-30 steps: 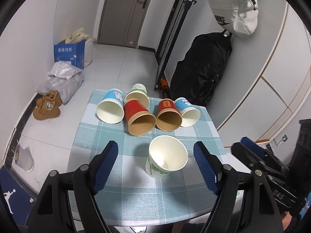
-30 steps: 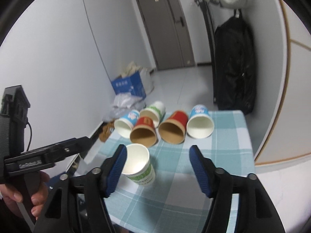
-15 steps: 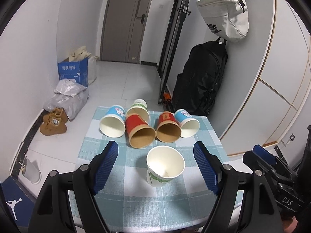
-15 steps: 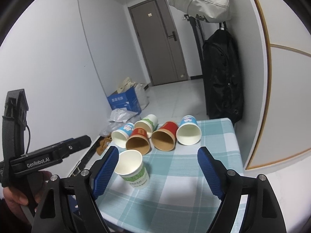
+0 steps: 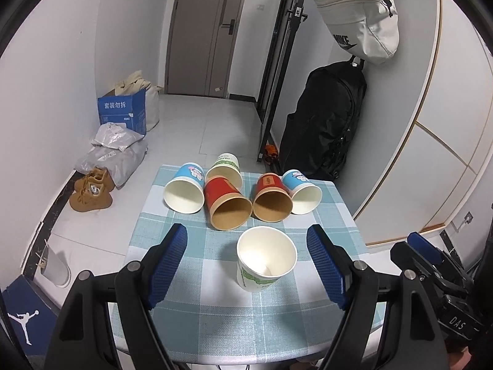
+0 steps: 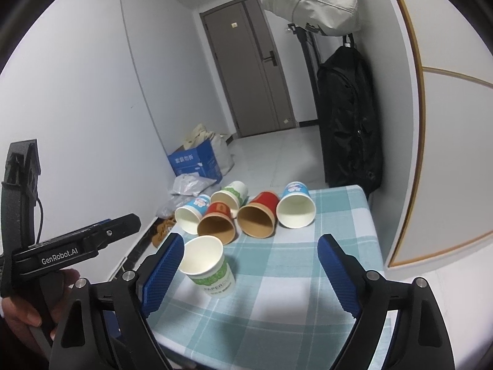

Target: Flip cup upright

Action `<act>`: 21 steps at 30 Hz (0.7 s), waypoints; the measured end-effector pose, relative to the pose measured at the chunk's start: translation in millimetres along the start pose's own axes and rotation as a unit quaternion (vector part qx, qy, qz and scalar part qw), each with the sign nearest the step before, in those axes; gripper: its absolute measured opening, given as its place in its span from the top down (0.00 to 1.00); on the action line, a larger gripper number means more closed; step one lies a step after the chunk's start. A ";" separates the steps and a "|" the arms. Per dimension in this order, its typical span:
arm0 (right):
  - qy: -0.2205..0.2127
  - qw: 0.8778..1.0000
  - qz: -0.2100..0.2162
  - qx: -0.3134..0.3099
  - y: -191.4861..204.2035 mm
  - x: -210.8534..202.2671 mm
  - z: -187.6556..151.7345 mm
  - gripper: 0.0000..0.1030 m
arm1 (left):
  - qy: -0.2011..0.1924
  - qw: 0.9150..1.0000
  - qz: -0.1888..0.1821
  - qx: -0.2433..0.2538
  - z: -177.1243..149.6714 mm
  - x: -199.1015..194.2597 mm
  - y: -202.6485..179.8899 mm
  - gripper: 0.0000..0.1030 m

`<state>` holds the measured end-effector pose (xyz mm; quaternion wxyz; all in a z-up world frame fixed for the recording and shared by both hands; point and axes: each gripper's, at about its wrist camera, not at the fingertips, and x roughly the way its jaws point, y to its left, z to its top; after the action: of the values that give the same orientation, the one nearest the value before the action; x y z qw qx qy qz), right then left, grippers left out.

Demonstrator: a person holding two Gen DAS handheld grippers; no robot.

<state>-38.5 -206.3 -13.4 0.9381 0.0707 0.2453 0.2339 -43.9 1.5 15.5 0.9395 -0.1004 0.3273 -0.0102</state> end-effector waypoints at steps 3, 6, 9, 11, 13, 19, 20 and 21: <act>0.001 1.000 -0.002 0.000 -1.1 -0.3 -0.5 0.14 | 0.001 1.000 0.001 -0.001 -0.7 0.3 -0.4 0.26; 0.000 1.000 -0.002 -0.001 -0.5 -1.0 -0.6 0.14 | 0.001 1.000 -0.002 -0.001 -0.9 0.2 -0.1 0.26; 0.002 1.000 -0.002 0.000 -0.3 -1.4 -0.8 0.13 | 0.000 1.000 -0.003 0.000 -1.3 0.2 -1.2 0.26; 0.003 1.000 -0.002 -0.002 0.8 -1.8 -0.8 0.13 | 0.002 1.000 -0.003 -0.001 -1.8 0.6 -1.5 0.26; 0.004 1.000 -0.001 -0.002 1.2 -2.4 -1.1 0.13 | 0.005 1.000 -0.004 -0.001 -1.6 1.2 -1.5 0.26; 0.008 1.000 -0.001 0.001 0.4 -0.3 0.0 0.13 | 0.006 1.000 -0.007 -0.004 -0.7 0.9 -1.2 0.26; 0.008 1.000 -0.002 0.002 0.1 0.2 0.0 0.13 | 0.007 1.000 -0.005 -0.004 -0.7 1.1 -1.3 0.26; 0.008 1.000 -0.002 0.002 0.0 0.2 0.0 0.13 | 0.009 1.000 -0.001 -0.004 -0.6 1.5 -1.6 0.26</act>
<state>-38.4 -206.2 -13.4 0.9364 0.0699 0.2537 0.2322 -43.0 -0.2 14.5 0.9362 -0.1040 0.3357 -0.0107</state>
